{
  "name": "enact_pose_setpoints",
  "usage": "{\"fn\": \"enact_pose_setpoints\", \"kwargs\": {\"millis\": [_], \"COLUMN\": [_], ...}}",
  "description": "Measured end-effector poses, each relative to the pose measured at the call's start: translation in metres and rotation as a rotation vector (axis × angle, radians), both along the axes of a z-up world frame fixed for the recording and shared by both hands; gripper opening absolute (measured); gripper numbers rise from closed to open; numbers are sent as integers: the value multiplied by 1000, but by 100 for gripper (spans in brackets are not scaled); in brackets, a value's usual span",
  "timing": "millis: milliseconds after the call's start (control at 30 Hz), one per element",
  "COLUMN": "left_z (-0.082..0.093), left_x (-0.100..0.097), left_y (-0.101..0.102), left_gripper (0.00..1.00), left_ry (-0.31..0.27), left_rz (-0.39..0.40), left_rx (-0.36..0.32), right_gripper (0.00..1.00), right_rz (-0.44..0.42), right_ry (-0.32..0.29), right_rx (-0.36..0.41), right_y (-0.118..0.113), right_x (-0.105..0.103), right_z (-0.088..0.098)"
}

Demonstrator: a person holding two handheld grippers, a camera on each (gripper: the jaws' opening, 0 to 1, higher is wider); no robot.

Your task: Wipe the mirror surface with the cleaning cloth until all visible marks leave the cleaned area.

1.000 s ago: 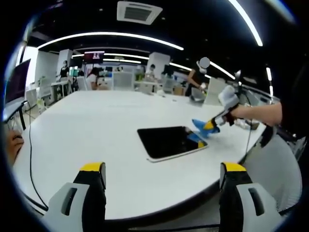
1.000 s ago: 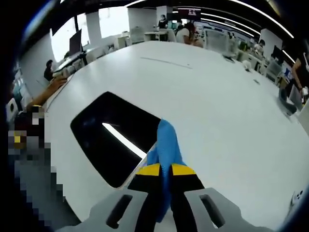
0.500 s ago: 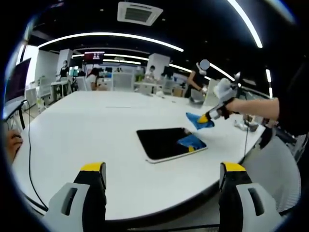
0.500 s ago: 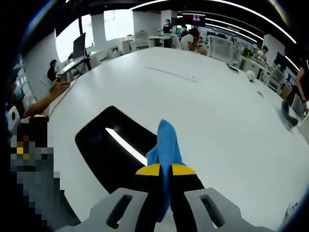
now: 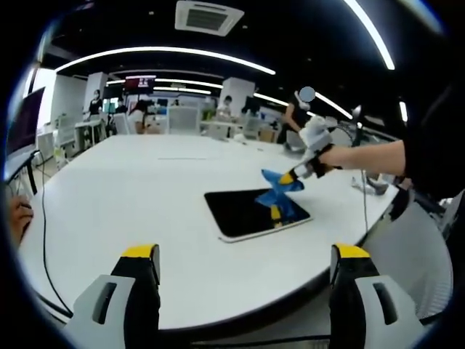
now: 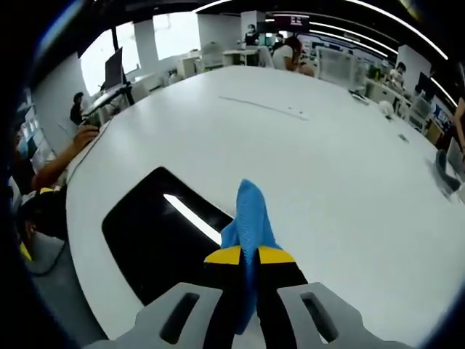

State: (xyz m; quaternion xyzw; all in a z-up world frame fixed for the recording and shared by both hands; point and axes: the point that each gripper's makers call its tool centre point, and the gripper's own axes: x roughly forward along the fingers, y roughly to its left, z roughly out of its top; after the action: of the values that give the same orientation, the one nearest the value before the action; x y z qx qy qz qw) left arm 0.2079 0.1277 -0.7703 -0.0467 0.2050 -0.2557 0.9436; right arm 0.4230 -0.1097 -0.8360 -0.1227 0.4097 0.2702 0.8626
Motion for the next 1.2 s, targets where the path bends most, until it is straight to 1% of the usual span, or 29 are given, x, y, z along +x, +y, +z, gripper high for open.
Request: {"fn": "enact_pose_setpoints", "kwargs": {"millis": [67,133,200,500,667,800,933,1033,1200], "left_z": [0,-1,-1,-1,-2,-2,-3,-3,-2], "left_x": [0,0,0,0,0,0,-1,-2,-2], "left_y": [0,0,1,-1,-1,0,-1,-2,-1], "left_gripper": [98,98,98,98,98,98,98,98,97], "left_ry": [2,3,4,5,8,8,12,15,13], "left_rz": [0,1,5,-2,-2,-1,-7,-14,-10], "left_rx": [2,4,4,1,5,6,8,9,5], "right_gripper": [1,1,1,1,1,1,1,1,1], "right_rz": [-9,-8,-16,-4,-3,-10,-27,-56,-61], "right_ry": [26,38,32,34,35,29,37,45,44], "right_rx": [-7,-20,-9,-26,-30,-34,-29,-13,-17], "right_y": [-3,-3,0,-2,-1,-2,-3,-3,-2], "right_x": [7,-1,-2,4,2,5,10,8,6], "right_z": [-14,-18,-14,-17,-16,-18,-20,-19,-19]}}
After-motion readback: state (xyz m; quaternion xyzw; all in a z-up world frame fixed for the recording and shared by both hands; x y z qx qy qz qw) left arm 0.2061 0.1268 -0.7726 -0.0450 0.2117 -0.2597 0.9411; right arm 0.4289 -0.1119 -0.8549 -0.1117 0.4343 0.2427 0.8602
